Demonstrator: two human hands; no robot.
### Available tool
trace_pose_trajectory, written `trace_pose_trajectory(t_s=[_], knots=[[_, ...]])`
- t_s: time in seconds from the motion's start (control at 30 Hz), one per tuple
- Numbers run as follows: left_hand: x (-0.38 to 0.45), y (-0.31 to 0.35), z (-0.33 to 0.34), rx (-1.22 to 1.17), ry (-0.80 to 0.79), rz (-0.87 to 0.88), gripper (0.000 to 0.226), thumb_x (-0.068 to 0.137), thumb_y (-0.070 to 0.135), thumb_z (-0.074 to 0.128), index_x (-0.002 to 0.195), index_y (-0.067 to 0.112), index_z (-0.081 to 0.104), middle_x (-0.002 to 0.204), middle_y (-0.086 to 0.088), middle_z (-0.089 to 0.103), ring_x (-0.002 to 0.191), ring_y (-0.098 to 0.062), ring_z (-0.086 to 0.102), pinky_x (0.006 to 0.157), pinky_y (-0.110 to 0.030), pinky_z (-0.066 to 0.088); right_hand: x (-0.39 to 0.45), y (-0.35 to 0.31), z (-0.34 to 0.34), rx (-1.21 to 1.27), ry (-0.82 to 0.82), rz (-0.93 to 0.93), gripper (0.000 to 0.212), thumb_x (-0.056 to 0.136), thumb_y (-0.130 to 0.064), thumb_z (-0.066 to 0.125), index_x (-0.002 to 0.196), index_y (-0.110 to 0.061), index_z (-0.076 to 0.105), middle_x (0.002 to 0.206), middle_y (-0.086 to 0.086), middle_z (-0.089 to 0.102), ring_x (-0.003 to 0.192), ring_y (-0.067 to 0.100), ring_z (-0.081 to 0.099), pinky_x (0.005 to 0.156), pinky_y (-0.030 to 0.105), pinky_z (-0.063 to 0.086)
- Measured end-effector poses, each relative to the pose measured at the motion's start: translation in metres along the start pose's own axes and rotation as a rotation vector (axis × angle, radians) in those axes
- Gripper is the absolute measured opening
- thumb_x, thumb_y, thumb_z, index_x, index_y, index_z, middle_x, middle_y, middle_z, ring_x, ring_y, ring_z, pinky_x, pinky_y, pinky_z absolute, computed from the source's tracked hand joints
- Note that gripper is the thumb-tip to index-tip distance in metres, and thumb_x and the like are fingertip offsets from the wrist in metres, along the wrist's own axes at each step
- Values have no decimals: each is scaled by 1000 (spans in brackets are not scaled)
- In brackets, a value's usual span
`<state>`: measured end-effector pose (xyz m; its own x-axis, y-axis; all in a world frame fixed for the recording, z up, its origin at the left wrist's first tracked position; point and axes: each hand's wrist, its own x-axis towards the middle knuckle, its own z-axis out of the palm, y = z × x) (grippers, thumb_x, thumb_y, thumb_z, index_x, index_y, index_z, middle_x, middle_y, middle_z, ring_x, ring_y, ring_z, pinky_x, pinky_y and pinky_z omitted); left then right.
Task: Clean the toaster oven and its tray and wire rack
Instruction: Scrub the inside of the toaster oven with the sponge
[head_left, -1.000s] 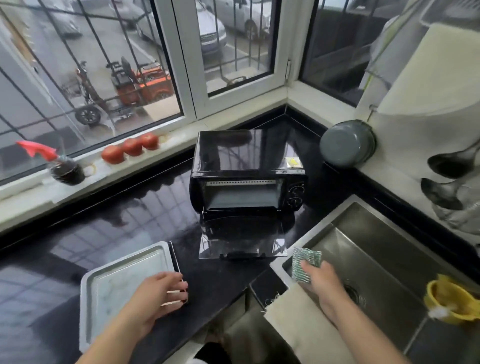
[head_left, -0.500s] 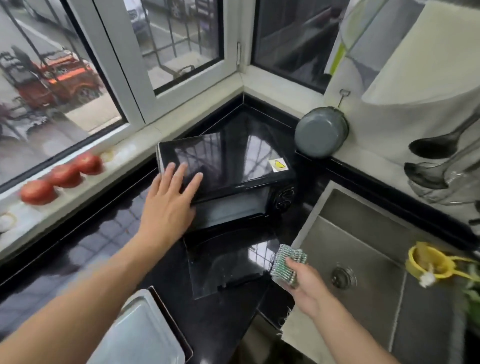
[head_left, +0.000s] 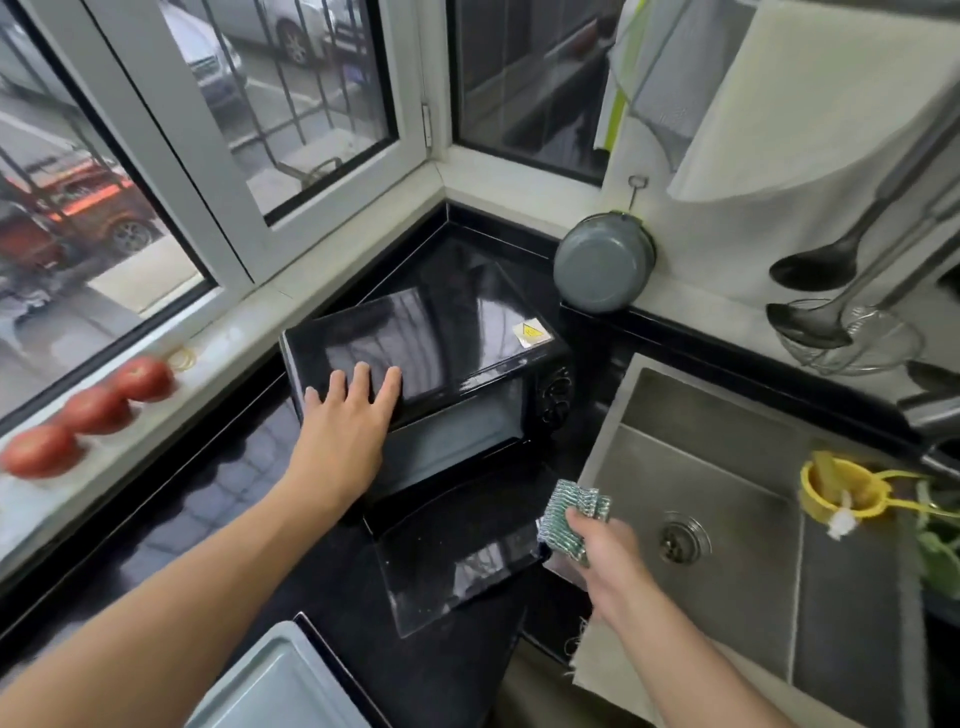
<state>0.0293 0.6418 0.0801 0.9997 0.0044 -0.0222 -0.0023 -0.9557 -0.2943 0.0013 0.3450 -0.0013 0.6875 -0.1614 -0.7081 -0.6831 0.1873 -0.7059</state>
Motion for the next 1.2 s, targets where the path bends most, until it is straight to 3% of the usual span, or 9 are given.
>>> trace_pose_trajectory(t_s=[0.2, 0.43, 0.5, 0.6, 0.67, 0.8, 0.9, 1.03, 1.2], knots=[[1, 12, -35, -141, -41, -61, 86, 78, 11, 69, 154, 21, 31, 133, -13, 55, 111, -38, 59, 86, -51, 54, -13, -21, -49, -98, 24, -60, 9, 91, -8, 70, 100, -5, 71, 93, 16, 77, 91, 36, 73, 92, 56, 55], [1, 34, -68, -219, -58, -93, 77, 82, 15, 59, 156, 31, 42, 141, -2, 65, 120, -31, 64, 89, -38, 55, -35, -67, -105, -237, -15, -152, 9, 90, -15, 73, 93, -7, 70, 79, 8, 77, 79, 26, 72, 72, 37, 55], [1, 39, -73, -229, -113, -114, 78, 83, 16, 55, 158, 35, 40, 134, -4, 68, 113, -31, 67, 82, -36, 54, -46, -79, -116, -269, -18, -192, 9, 92, -17, 71, 93, -8, 72, 85, 10, 77, 85, 31, 72, 82, 43, 56], [2, 45, -79, -238, -178, -119, 80, 86, 15, 52, 160, 40, 36, 121, -2, 73, 101, -28, 70, 67, -32, 46, -60, -94, -130, -409, -8, -285, 16, 92, -25, 67, 87, -11, 73, 78, 8, 76, 76, 30, 72, 67, 36, 52], [3, 46, -82, -231, -201, -122, 81, 86, 16, 52, 160, 41, 34, 119, 0, 74, 95, -25, 70, 61, -29, 41, -67, -102, -137, -594, 11, -356, 20, 91, -32, 65, 90, -13, 72, 90, 10, 75, 79, 29, 69, 73, 41, 54], [3, 45, -85, -210, -221, -107, 80, 86, 20, 51, 160, 42, 33, 114, 0, 75, 77, -19, 63, 51, -22, 31, -76, -112, -136, -1261, 128, -712, 32, 96, -41, 60, 111, -14, 69, 144, 3, 45, 129, 26, 40, 107, 40, 39], [5, 40, -83, -201, -221, -64, 78, 85, 25, 52, 160, 42, 35, 112, -1, 75, 89, -25, 68, 59, -28, 34, -83, -113, -118, -1468, 14, -1069, 7, 93, -24, 64, 100, -24, 62, 113, -7, 54, 110, 17, 49, 87, 25, 43], [14, 27, -84, -249, -249, -46, 79, 82, 25, 47, 157, 48, 36, 107, 2, 75, 72, -19, 57, 55, -24, 36, -89, -115, -77, -1554, -137, -1213, 19, 88, -8, 59, 94, -25, 52, 93, -8, 50, 80, 16, 54, 63, 27, 38], [19, 8, -85, -300, -273, 4, 78, 79, 31, 50, 154, 52, 38, 90, 12, 69, 72, -15, 59, 58, -24, 39, -84, -130, -29, -1009, -344, -662, 17, 101, -30, 56, 116, -23, 58, 102, -2, 65, 79, 16, 63, 63, 35, 58]])
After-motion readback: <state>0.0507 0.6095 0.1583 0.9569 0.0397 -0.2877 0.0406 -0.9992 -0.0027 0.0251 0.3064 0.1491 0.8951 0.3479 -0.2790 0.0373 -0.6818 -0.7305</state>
